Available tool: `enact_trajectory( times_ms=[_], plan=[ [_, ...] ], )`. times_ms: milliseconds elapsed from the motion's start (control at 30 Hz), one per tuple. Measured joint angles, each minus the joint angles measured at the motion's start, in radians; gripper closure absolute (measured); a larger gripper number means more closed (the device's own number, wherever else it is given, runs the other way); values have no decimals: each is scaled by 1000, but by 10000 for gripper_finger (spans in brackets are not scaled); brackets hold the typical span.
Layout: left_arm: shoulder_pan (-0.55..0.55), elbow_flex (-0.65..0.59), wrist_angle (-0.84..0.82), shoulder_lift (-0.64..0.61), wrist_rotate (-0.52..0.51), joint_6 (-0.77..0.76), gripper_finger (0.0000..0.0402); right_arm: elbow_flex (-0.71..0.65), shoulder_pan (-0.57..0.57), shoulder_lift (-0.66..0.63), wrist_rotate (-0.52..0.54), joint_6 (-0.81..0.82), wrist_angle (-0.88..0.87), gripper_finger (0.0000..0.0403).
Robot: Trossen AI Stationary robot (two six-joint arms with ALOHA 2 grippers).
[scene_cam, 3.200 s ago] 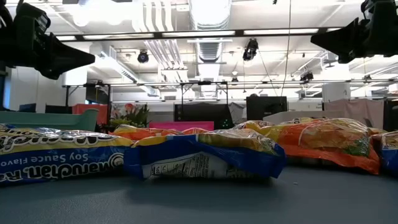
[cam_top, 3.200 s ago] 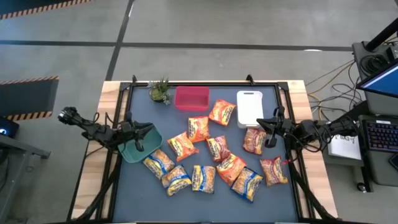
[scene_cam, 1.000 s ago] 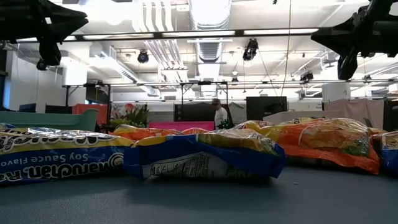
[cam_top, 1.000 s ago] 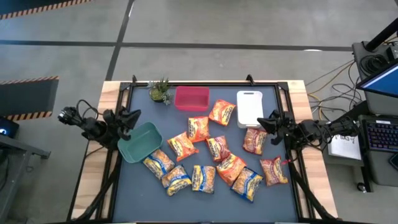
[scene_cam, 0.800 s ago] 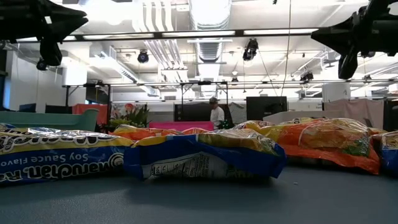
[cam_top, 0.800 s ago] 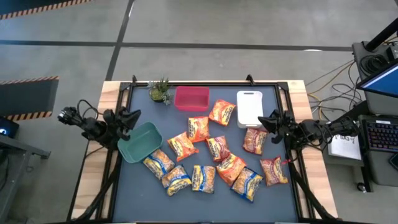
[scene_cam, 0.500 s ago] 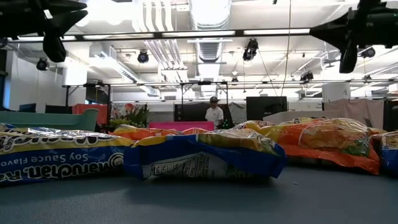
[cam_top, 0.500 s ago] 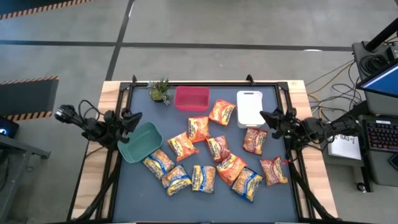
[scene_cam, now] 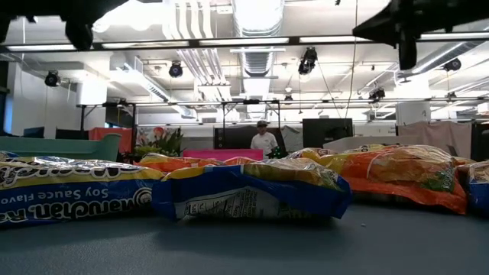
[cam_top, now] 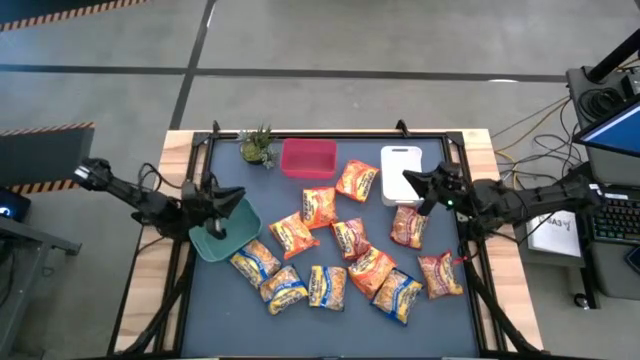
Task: Sort Maruchan noodles
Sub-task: Put the red noodle pack into the white bin
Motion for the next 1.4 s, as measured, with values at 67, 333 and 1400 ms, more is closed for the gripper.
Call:
enact_trajectory(
  times_ms=[67, 333, 1400],
  plan=[
    [0, 65, -110, 50, 0, -2, 363, 61, 0, 42, 0, 23, -84, 394],
    [16, 324, -486, 309, 2, -33, 363, 242, 0, 185, -14, 74, -306, 394],
    [384, 785, -447, 1345, 762, 163, 364, 299, 0, 583, -603, 570, -495, 394]
  ],
)
